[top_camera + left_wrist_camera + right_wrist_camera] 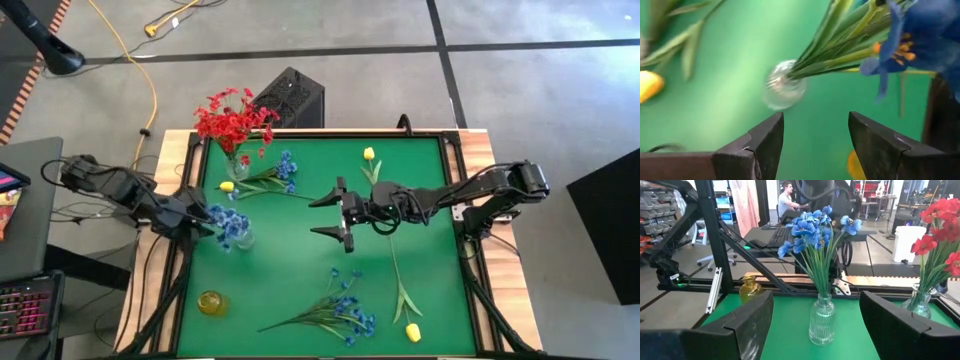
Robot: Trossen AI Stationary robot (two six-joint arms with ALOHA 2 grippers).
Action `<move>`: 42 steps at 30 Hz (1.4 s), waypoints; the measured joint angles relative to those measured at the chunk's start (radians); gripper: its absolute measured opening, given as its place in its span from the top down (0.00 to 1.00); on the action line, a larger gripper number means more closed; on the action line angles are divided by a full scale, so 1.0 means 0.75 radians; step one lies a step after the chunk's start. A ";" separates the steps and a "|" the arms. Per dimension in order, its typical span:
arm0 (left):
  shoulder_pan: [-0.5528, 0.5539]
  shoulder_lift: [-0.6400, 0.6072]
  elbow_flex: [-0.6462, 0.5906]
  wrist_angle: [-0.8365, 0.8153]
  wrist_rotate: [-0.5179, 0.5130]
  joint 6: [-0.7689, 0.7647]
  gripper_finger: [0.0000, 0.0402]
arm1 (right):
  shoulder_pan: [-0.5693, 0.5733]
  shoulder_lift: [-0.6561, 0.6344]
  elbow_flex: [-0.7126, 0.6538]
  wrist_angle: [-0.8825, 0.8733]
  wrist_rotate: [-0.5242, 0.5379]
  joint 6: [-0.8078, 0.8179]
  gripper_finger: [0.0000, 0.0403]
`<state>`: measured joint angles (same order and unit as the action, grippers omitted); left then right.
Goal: Sort flowers into vase by color
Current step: Put the top right blue flowers into the bottom transparent vase, then put the bottom blue flowers into the bottom transparent vase
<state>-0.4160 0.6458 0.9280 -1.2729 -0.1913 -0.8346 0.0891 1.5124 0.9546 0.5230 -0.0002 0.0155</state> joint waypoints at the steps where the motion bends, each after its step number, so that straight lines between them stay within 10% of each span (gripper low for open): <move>1: -0.001 0.019 0.034 -0.050 -0.013 -0.001 0.48 | 0.000 0.001 0.000 -0.008 0.000 0.000 0.20; 18: 0.159 0.073 0.129 -0.393 -0.299 0.040 0.53 | 0.000 0.001 0.000 -0.095 -0.001 0.015 0.20; 28: 0.252 0.073 0.129 -0.301 -0.291 0.246 0.54 | 0.165 0.059 -0.002 -0.578 -0.086 0.014 0.20; 42: 0.275 0.072 0.129 -0.299 -0.283 0.299 0.54 | 0.344 0.531 0.192 -0.200 -0.072 -0.032 0.20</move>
<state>-0.2096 0.6998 1.0245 -1.4971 -0.4038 -0.6102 0.3474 1.9105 1.0984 0.3727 -0.0544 -0.0086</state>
